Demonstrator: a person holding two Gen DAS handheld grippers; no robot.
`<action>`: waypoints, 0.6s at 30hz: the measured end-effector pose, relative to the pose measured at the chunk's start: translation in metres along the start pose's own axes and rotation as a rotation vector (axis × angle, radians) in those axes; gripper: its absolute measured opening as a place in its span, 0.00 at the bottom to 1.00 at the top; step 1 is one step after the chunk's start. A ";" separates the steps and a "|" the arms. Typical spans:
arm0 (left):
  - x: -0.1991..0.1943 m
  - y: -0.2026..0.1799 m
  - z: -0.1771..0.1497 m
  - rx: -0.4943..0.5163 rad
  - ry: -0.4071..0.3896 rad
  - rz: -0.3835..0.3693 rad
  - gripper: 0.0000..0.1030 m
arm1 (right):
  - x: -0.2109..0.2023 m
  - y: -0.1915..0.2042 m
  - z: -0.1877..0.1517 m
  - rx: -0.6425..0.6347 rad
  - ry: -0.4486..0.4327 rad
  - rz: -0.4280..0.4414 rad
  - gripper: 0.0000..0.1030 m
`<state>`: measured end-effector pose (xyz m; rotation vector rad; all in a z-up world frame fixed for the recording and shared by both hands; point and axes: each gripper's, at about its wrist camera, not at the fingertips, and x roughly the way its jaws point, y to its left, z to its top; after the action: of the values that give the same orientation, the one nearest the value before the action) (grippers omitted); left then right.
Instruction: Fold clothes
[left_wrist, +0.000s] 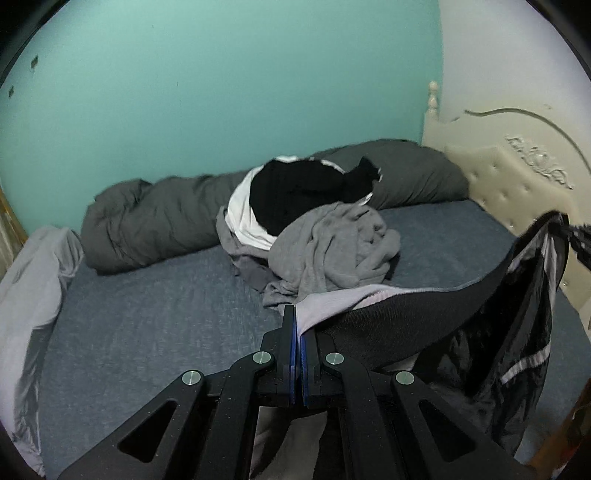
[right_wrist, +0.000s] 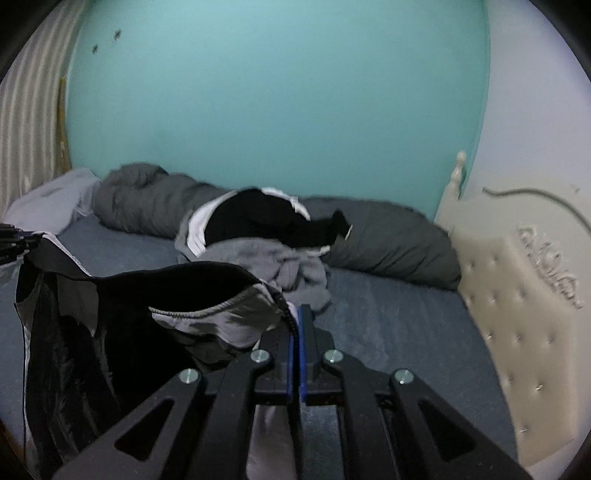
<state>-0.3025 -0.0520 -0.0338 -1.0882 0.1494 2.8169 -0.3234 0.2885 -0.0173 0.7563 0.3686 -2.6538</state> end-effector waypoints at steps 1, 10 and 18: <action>0.014 0.003 0.003 -0.005 0.008 0.000 0.01 | 0.016 0.001 -0.002 0.003 0.009 -0.003 0.02; 0.130 0.013 0.024 -0.039 0.050 0.035 0.01 | 0.112 -0.009 -0.010 0.042 0.038 -0.020 0.02; 0.266 0.009 -0.055 -0.076 0.267 0.057 0.25 | 0.228 0.008 -0.073 0.025 0.235 -0.026 0.02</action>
<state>-0.4632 -0.0489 -0.2534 -1.4971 0.0994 2.7333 -0.4684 0.2459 -0.2036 1.0821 0.4086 -2.6037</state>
